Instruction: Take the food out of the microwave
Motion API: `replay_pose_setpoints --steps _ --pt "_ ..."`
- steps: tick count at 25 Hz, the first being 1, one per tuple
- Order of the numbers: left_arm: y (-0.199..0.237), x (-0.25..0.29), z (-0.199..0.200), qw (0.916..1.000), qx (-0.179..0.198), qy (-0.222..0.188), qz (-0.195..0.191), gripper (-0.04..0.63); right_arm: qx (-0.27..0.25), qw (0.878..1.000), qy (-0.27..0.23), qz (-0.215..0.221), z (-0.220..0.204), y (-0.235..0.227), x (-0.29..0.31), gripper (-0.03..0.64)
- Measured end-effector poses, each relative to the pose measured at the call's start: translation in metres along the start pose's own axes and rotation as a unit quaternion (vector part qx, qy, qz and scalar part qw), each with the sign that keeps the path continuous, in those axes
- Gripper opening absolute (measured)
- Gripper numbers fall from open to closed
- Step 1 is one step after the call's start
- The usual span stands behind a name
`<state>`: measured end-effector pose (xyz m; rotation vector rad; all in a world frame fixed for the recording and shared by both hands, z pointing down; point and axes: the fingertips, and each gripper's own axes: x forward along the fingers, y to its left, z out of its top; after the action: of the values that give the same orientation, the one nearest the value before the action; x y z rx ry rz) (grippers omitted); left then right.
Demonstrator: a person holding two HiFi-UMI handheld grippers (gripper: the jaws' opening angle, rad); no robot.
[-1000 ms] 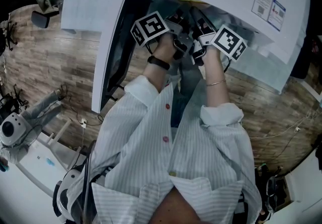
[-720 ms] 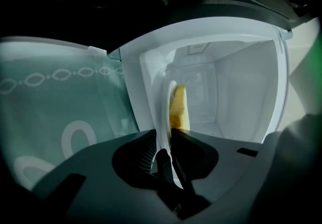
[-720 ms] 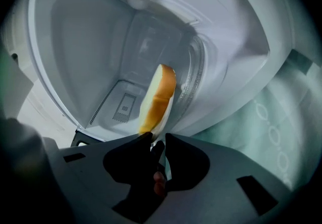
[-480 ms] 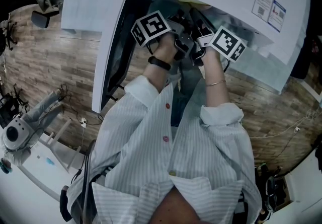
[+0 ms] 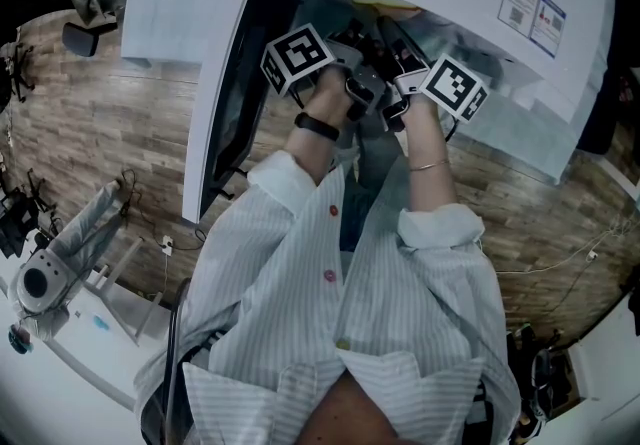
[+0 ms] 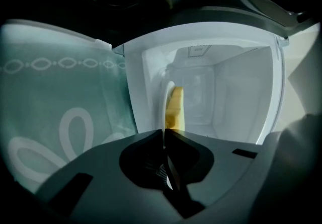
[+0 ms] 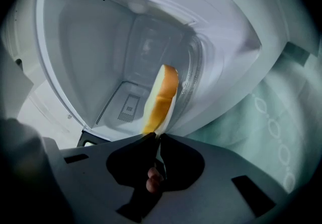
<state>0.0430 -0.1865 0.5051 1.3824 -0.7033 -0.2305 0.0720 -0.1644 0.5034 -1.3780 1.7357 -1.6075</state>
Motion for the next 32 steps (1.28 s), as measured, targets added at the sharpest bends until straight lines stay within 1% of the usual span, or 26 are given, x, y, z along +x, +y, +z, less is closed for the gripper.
replay_pose_setpoints --steps 3,8,13,16,19,23,24,27,28,32 --pt "0.000 -0.002 -0.002 1.0000 -0.006 0.000 -0.002 0.023 0.003 1.000 0.001 0.003 -0.002 0.000 -0.002 0.052" --pt "0.000 -0.004 -0.006 1.0000 -0.002 -0.001 -0.003 0.020 0.008 1.000 0.000 0.010 -0.004 -0.001 -0.006 0.052" --pt "0.002 -0.012 -0.010 0.9998 -0.015 -0.006 -0.010 0.018 0.009 1.000 0.005 0.017 -0.010 0.000 -0.012 0.051" --pt "0.003 -0.016 -0.013 0.9997 -0.020 -0.009 -0.012 0.017 0.027 1.000 0.008 0.001 -0.017 -0.003 -0.018 0.051" --pt "0.005 -0.021 -0.017 0.9994 -0.026 -0.012 -0.019 0.017 0.023 1.000 0.007 0.013 -0.021 -0.002 -0.022 0.049" --pt "0.005 -0.027 -0.023 0.9993 -0.027 -0.011 -0.026 0.015 0.035 0.999 0.009 -0.007 -0.028 -0.010 -0.033 0.048" --pt "0.005 -0.028 -0.025 0.9992 -0.027 -0.011 -0.028 0.015 0.031 0.999 0.009 -0.001 -0.029 -0.009 -0.034 0.048" --pt "0.005 -0.033 -0.029 0.9989 -0.026 -0.013 -0.035 0.015 -0.008 0.999 0.007 0.053 -0.027 0.006 -0.032 0.046" --pt "0.005 -0.035 -0.030 0.9988 -0.027 -0.014 -0.038 0.015 -0.014 0.998 0.007 0.061 -0.027 0.009 -0.033 0.046" --pt "0.002 -0.043 -0.034 0.9985 -0.026 -0.014 -0.045 0.015 0.004 0.999 0.005 0.053 -0.035 0.010 -0.041 0.046"
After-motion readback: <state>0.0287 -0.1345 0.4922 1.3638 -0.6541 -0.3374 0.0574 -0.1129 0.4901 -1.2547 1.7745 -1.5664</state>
